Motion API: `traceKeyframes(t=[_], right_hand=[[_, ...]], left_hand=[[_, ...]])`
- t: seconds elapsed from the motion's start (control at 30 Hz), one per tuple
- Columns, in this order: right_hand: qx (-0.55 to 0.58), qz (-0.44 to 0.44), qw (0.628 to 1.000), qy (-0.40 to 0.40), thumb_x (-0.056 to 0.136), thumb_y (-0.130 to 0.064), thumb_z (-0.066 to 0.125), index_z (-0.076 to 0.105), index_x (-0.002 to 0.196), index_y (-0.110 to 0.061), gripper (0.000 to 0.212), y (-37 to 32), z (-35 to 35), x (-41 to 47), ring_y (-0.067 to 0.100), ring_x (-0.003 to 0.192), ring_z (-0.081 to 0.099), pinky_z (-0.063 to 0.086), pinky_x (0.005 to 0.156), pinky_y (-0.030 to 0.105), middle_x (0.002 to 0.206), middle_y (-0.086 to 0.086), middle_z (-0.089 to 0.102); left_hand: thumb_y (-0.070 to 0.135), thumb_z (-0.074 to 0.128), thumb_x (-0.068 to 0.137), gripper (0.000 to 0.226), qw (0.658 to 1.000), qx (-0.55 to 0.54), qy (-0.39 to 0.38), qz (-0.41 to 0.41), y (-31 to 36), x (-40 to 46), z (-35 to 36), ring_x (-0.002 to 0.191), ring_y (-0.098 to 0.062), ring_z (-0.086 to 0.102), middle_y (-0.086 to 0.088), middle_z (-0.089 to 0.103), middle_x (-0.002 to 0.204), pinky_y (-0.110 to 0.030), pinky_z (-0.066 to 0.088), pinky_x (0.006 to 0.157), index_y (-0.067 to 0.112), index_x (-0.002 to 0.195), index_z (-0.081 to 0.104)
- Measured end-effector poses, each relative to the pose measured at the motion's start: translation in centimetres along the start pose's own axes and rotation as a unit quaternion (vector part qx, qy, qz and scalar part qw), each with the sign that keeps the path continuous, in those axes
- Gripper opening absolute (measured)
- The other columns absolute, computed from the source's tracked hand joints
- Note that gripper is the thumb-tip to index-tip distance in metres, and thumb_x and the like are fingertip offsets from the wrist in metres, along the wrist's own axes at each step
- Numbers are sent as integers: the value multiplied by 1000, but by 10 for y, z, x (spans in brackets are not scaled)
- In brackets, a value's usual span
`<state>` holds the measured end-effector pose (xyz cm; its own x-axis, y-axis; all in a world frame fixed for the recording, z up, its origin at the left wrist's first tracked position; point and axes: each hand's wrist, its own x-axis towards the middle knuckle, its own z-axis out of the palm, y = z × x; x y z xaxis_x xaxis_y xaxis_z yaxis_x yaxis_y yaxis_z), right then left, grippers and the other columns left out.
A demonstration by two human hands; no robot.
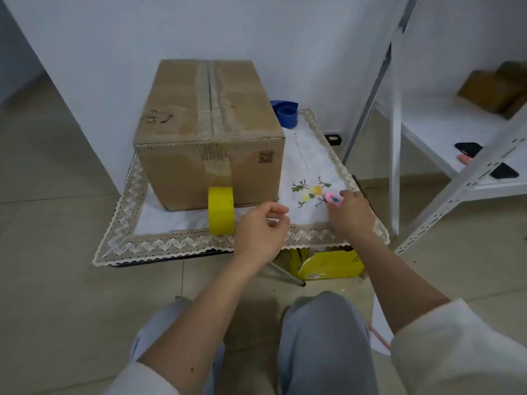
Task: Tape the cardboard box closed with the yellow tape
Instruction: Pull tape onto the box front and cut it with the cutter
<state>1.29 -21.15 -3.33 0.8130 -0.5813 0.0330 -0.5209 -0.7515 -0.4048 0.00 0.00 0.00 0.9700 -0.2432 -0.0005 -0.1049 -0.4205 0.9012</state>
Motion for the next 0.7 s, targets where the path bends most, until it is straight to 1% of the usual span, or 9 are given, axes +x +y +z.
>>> traceKeyframes(t=[0.1,0.17,0.3,0.37,0.47,0.53,0.6,0.63,0.7], right_hand=[[-37,7,999,-6,101,-33,45,47,139,-6,46,0,2,8,33,132,42,41,103,44,141,17,48],[-42,4,999,-5,101,-30,46,51,135,-5,43,-2,3,12,34,130,43,42,101,43,137,18,51],[-15,1,1000,2,97,-23,55,54,128,-2,37,-1,8,16,37,120,49,46,95,44,131,20,49],[15,2,1000,-2,97,-22,57,54,128,-2,37,-1,9,16,38,111,55,47,92,42,132,19,45],[53,-17,998,12,99,-19,53,57,126,-2,32,-1,11,11,36,93,58,44,78,35,126,20,49],[93,-19,995,13,101,-18,50,57,126,-4,30,-4,9,7,30,87,55,40,72,32,118,17,57],[161,-13,987,-15,102,-17,48,55,127,-7,28,-9,7,2,26,84,58,42,66,32,110,14,64],[212,-3,976,-37,101,-17,49,54,127,-8,28,-13,6,-2,24,82,62,45,63,32,108,13,66],[330,24,940,-82,100,-18,52,53,128,-9,30,-22,2,-11,17,76,65,50,63,32,105,10,67]], left_hand=[[27,65,90,11,1000,6,1,-7,-3,4,4,88,-7,68,13,71,99,-35,57,84,29,99,70],[26,66,89,10,1000,-1,-1,-17,-5,5,6,87,-7,68,13,71,98,-36,58,85,29,98,70],[27,66,89,10,1000,0,-4,-23,-7,8,8,88,-6,68,14,71,99,-38,58,85,30,98,70],[27,66,89,10,1000,0,-5,-23,-7,9,8,88,-6,68,14,71,99,-38,58,85,30,97,70],[26,66,89,10,1000,0,-7,-24,-6,10,7,86,-4,67,14,71,98,-36,58,84,30,97,71],[26,66,89,10,1000,-4,-7,-27,-5,10,7,85,-3,67,14,71,97,-35,58,84,29,97,71],[25,66,89,10,1000,-6,-7,-24,-4,10,6,85,-4,67,14,71,97,-35,58,84,29,97,70],[24,66,89,10,1000,-7,-7,-24,-4,10,5,85,-4,67,14,71,97,-34,58,84,29,97,70],[24,66,90,10,1000,-12,-8,-24,-2,9,3,87,-5,67,14,71,98,-33,57,83,29,97,70]])
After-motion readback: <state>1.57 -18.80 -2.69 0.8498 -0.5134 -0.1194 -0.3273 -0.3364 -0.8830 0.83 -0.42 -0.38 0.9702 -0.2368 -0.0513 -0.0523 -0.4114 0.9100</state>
